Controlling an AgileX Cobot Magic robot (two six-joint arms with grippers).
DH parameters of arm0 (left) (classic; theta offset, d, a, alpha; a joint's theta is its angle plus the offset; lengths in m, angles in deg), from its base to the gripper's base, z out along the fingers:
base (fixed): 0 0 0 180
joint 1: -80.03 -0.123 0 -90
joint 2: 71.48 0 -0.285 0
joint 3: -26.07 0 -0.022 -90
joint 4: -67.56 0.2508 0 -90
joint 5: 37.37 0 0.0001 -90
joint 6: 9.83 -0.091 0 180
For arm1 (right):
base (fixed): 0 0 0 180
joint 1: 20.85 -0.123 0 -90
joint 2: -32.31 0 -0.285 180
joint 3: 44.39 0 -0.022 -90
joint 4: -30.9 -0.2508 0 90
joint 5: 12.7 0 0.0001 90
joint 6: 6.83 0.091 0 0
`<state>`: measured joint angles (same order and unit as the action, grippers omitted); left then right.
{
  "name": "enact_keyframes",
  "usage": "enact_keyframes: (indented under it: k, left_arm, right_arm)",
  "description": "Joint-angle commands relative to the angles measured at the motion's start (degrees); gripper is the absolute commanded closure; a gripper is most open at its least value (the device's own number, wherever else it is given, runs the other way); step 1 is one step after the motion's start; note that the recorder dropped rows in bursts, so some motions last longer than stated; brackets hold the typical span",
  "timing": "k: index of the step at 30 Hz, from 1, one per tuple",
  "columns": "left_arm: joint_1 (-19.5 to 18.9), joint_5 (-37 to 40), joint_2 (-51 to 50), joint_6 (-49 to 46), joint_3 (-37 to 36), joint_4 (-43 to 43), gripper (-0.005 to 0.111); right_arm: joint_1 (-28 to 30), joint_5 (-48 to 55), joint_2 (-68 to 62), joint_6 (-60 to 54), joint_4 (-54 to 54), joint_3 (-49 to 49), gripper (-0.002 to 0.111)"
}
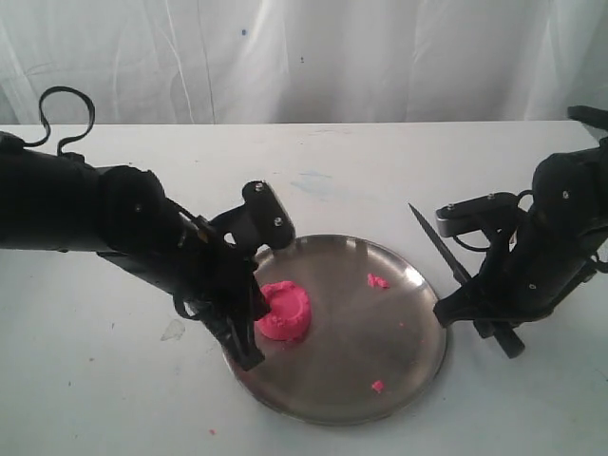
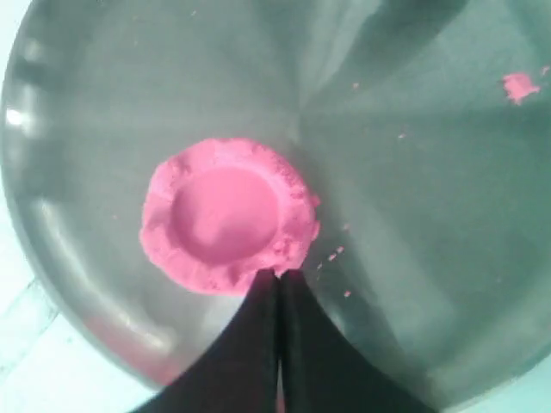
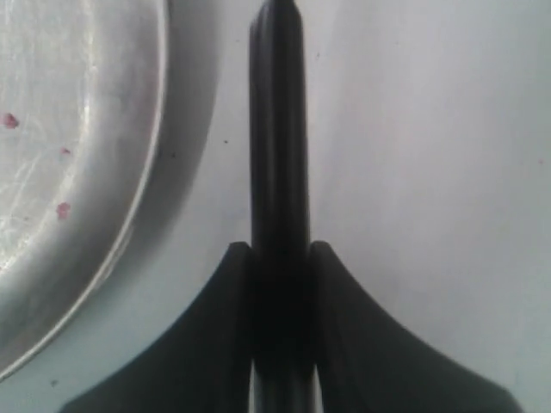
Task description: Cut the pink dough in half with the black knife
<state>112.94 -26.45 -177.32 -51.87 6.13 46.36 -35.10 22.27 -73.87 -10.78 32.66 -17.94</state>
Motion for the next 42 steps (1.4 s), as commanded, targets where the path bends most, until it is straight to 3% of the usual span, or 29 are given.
enact_keyframes:
  k: [1, 17, 29, 37, 42]
  left_arm:
    - [-4.33, -0.03, -1.53, 1.55, -1.32, 0.38, 0.107]
    - [-5.36, -2.33, -6.07, 2.61, -1.22, -4.37, 0.107]
    - [-1.51, -3.75, -6.07, 2.61, -1.22, -5.95, 0.107]
    - [-1.18, -5.32, -5.85, 2.61, -1.13, -5.95, 0.107]
    - [-1.18, 0.76, -1.08, 2.40, 2.47, -5.71, 0.107]
  right_arm:
    - [0.02, -0.49, -0.94, 0.38, 0.58, 0.21, 0.108]
    - [0.02, -2.29, -1.10, -0.75, -2.64, 0.21, 0.108]
    - [0.02, -2.52, -1.10, -1.85, -4.77, 0.21, 0.108]
    - [0.02, -2.52, -1.10, -1.85, -4.89, -0.04, 0.108]
    - [0.02, -0.23, 1.12, -1.85, -5.87, -2.52, 0.108]
